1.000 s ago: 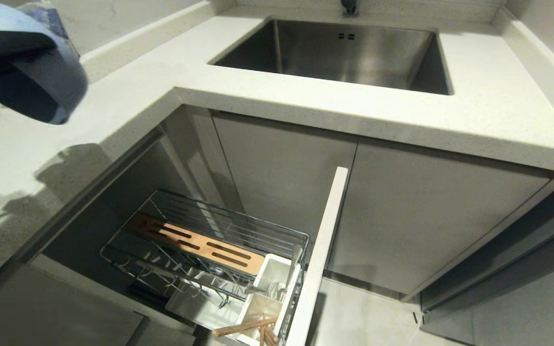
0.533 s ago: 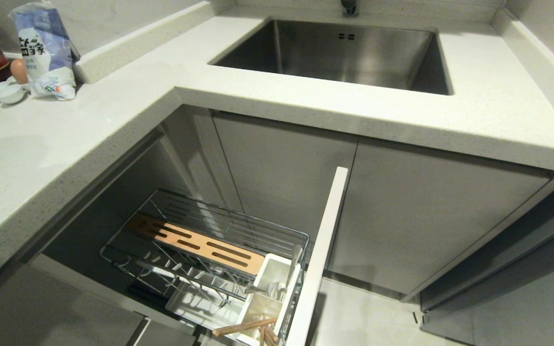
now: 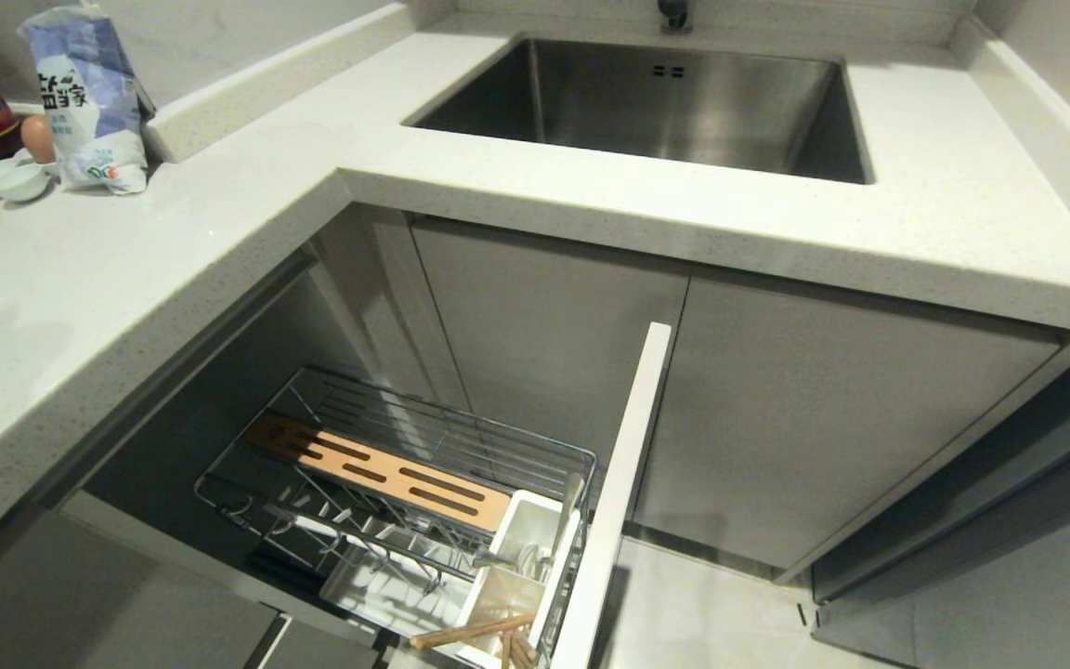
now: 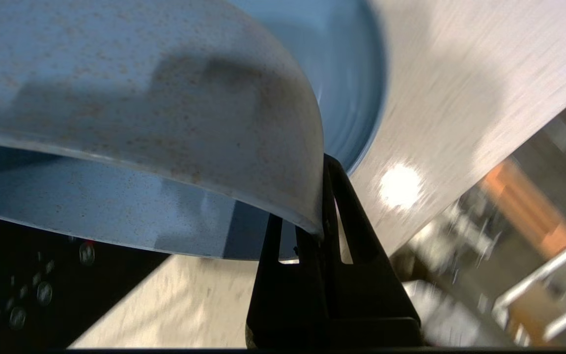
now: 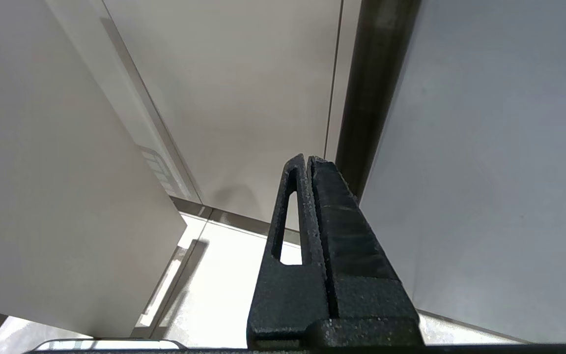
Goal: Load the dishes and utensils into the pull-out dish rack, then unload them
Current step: Take the bowl out of the cupboard
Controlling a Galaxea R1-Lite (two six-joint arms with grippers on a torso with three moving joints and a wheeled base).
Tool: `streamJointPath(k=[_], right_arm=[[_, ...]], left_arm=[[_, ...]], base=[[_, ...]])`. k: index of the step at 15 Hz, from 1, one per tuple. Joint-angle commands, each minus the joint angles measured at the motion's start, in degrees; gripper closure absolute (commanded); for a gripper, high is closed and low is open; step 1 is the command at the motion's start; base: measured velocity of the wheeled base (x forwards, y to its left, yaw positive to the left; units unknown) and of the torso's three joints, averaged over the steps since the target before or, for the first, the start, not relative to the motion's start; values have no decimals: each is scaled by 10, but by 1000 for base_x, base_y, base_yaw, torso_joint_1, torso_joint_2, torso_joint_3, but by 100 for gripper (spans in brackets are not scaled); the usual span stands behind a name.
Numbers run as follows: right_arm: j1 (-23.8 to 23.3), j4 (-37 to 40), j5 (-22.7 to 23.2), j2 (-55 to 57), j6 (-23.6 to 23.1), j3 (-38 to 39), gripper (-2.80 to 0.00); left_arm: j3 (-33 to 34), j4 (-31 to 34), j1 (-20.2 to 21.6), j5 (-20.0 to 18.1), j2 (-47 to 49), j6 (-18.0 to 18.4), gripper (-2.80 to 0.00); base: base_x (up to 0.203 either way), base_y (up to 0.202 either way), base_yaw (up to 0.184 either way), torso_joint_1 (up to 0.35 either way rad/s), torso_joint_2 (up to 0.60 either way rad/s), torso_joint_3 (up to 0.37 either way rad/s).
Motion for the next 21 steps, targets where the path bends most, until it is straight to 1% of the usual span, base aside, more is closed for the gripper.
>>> streamJointPath(k=[1, 3, 8, 9, 10, 12, 15, 16, 18, 21], right_arm=[[0, 0, 0, 0, 0, 15, 0], [0, 0, 0, 0, 0, 15, 0], [0, 0, 0, 0, 0, 15, 0], [0, 0, 0, 0, 0, 15, 0], [0, 0, 0, 0, 0, 15, 0], [0, 0, 0, 0, 0, 15, 0], [0, 0, 0, 0, 0, 15, 0], [0, 0, 0, 0, 0, 15, 0], [0, 0, 0, 0, 0, 15, 0], [0, 0, 0, 0, 0, 15, 0]], left_arm=[[-34, 59, 9, 2, 79, 24, 0], [-47, 64, 22, 3, 111, 37, 0], [-47, 67, 36, 4, 129, 55, 0], [-47, 73, 38, 12, 135, 56, 0], [-48, 84, 39, 18, 137, 57, 0], [-49, 91, 39, 19, 136, 67, 0], [-48, 102, 37, 19, 130, 69, 0], [-48, 102, 37, 19, 129, 69, 0], [-44, 103, 37, 18, 124, 80, 0], [-47, 98, 38, 17, 119, 79, 0]], base=[[0, 0, 0, 0, 0, 0], [0, 0, 0, 0, 0, 0], [0, 0, 0, 0, 0, 0], [0, 0, 0, 0, 0, 0], [0, 0, 0, 0, 0, 0], [0, 0, 0, 0, 0, 0], [0, 0, 0, 0, 0, 0], [0, 0, 0, 0, 0, 0], [0, 0, 0, 0, 0, 0], [0, 0, 0, 0, 0, 0]])
